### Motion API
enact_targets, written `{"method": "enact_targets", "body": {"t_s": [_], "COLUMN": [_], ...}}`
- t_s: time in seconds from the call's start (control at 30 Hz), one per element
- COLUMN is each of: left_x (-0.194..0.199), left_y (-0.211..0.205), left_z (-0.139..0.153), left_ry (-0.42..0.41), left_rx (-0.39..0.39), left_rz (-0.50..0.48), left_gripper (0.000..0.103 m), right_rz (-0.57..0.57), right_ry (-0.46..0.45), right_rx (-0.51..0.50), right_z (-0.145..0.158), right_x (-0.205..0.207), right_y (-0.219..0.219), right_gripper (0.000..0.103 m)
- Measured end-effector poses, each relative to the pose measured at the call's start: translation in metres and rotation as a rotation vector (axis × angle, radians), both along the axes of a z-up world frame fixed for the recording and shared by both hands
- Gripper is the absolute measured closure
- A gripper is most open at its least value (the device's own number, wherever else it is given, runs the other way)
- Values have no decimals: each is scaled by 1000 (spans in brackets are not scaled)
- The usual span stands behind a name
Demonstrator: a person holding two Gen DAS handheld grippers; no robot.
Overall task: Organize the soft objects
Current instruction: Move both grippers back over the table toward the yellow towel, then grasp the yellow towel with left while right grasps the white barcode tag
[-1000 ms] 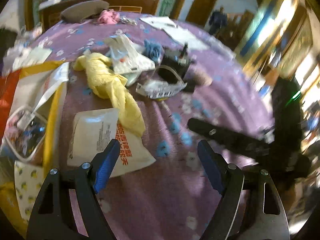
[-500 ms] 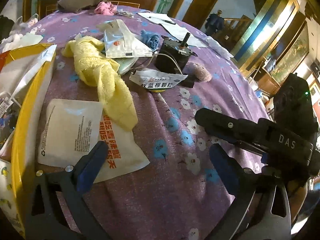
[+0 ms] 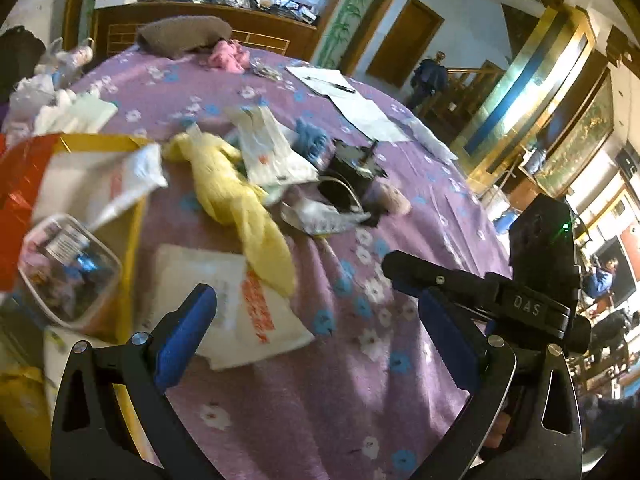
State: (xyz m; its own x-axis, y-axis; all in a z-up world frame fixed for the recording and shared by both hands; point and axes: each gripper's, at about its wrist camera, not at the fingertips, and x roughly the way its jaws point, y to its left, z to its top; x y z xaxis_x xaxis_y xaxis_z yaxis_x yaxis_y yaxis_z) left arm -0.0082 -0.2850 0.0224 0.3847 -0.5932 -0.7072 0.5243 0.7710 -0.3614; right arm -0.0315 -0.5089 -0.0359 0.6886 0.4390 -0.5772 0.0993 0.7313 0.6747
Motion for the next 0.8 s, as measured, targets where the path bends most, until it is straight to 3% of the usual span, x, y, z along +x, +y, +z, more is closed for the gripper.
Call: {"method": "enact_targets", "body": {"t_s": [0.17,0.33,0.4,0.53,0.6,0.67,0.8], "left_x": [25,47,58,76,85,92,99], "left_y": [1,-1,-4,-17,-25,-31,-39], "left_z": [0,2,1,-6,-15,-25,-42], "left_ry": [43,25,15,45,78,109,139], "left_rx": [9,47,63,93,121,130,167], "left_rz": [9,50,63,48,48,42,52], "left_gripper": [1,1,1,5,17,24,61], "right_rz": [-2,-38,-54,-63,-90,-107,-125], "right_ry": [20,113,109,113,89,83,86], "right_rx": [-40,73,43,40,35,43,77], "right_z": [11,-7,-8,-20,-23,-27,-32], "right_x": [28,60,65,71,66,63,58], "right_y": [1,-11,-9,-4,-5,-9,-17], "right_gripper": [27,28,28,43,49,63,75]}}
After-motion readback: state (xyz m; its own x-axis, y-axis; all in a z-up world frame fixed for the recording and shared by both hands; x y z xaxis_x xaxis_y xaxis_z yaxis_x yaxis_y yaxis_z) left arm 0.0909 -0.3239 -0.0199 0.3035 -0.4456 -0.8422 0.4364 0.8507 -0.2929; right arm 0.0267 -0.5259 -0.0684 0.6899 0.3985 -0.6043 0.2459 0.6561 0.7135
